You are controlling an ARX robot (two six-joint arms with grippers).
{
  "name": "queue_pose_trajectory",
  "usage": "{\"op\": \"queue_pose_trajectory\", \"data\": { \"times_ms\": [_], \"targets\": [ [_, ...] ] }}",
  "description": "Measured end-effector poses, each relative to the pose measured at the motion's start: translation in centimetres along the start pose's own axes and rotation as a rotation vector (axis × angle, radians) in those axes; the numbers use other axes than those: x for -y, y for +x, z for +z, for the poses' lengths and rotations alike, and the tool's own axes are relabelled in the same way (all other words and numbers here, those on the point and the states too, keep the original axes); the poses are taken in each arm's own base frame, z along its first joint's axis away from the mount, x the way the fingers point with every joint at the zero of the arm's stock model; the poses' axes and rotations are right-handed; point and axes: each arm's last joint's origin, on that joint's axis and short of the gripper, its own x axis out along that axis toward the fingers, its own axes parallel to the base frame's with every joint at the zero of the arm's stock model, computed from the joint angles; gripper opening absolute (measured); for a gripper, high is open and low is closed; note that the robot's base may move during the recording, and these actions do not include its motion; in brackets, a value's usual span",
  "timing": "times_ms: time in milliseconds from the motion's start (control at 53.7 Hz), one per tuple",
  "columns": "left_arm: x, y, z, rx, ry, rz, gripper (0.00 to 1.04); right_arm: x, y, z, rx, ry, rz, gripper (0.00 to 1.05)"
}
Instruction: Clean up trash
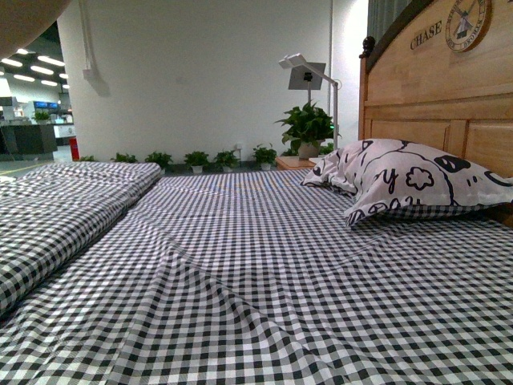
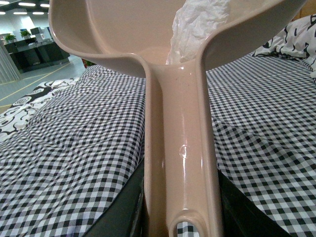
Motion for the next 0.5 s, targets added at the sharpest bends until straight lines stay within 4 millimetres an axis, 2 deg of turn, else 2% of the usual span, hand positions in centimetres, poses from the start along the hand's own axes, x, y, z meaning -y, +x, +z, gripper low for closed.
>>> {"op": "queue_pose_trajectory", "data": {
  "times_ms": [502],
  "targets": [
    [0.0,0.0,0.0,0.0,0.0,0.0,0.27,0.0,0.0,0.0,0.0,0.0,0.0,0.2]
  ]
}}
